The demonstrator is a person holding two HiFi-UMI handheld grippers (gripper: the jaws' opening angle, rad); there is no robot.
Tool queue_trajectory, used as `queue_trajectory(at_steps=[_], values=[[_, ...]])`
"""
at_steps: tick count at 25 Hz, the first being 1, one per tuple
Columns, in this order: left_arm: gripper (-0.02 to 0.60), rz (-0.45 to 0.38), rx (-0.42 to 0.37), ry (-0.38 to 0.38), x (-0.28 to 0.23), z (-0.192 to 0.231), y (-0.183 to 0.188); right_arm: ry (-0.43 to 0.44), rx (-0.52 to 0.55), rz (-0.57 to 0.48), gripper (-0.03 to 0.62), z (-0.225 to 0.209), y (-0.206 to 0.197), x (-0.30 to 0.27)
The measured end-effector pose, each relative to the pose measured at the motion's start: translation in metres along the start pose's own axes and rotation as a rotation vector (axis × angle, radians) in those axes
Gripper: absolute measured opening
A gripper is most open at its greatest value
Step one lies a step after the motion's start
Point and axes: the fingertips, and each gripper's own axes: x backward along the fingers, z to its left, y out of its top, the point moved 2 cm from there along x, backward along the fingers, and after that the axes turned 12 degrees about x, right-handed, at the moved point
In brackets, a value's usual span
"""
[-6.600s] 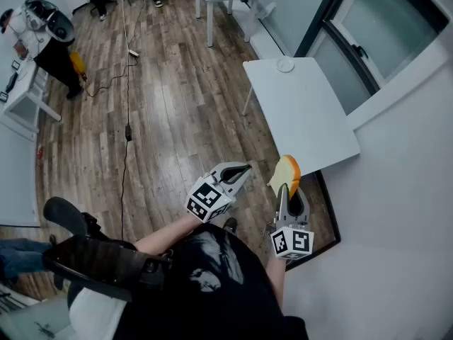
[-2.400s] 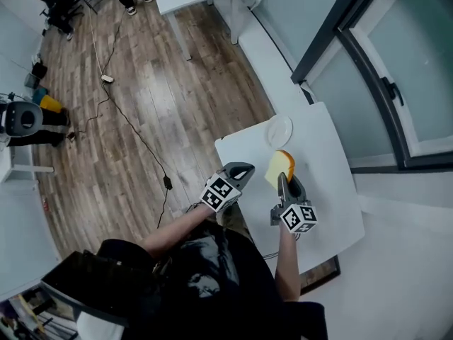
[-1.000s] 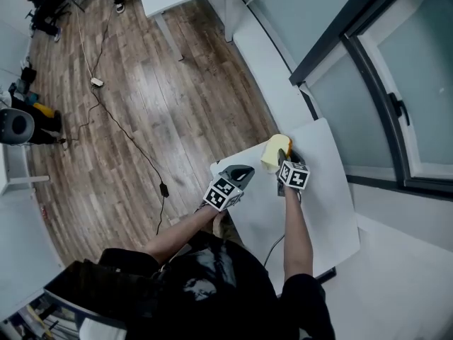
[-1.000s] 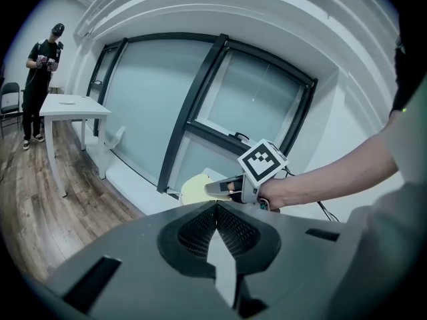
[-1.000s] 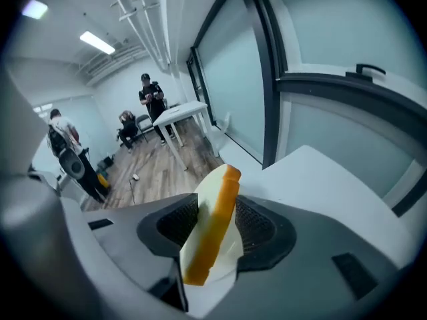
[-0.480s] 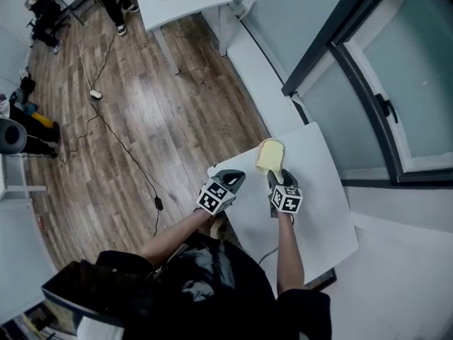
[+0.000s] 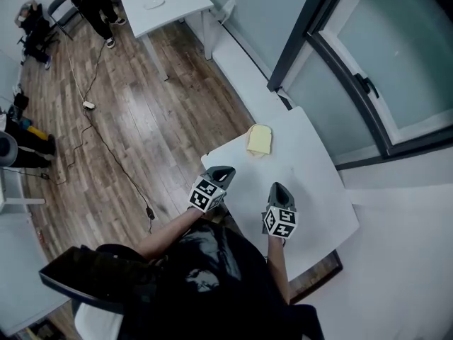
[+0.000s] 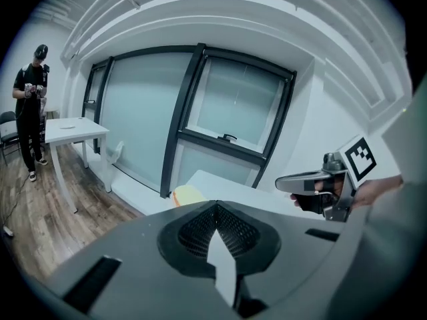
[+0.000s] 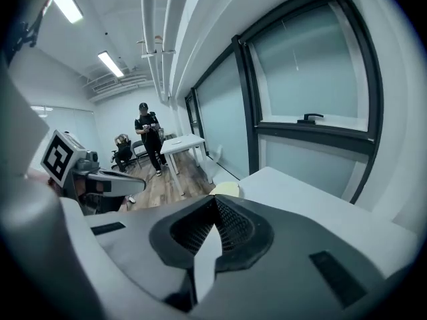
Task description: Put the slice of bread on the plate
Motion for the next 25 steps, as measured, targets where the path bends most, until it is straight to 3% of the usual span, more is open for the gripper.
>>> queue_trajectory(at_steps=[7,11,25], values=[[0.002,-0.027,-0.075,-0.043,0.018,-0.032,0.0,0.002,-0.049,-0.065,0.009,0.005,-0.005,0.029],[0.002,-0.039,-0.124,-0.03,0.021,-0.035,0.002,0.005,-0.045,-0.105,0.009,0.008,0.005,0.036],[0.002,-0.089,-0.126,-0.023,0.035,-0.039,0.013,0.025,-0.042,-0.133,0.009,0.02,0.013,0.042]])
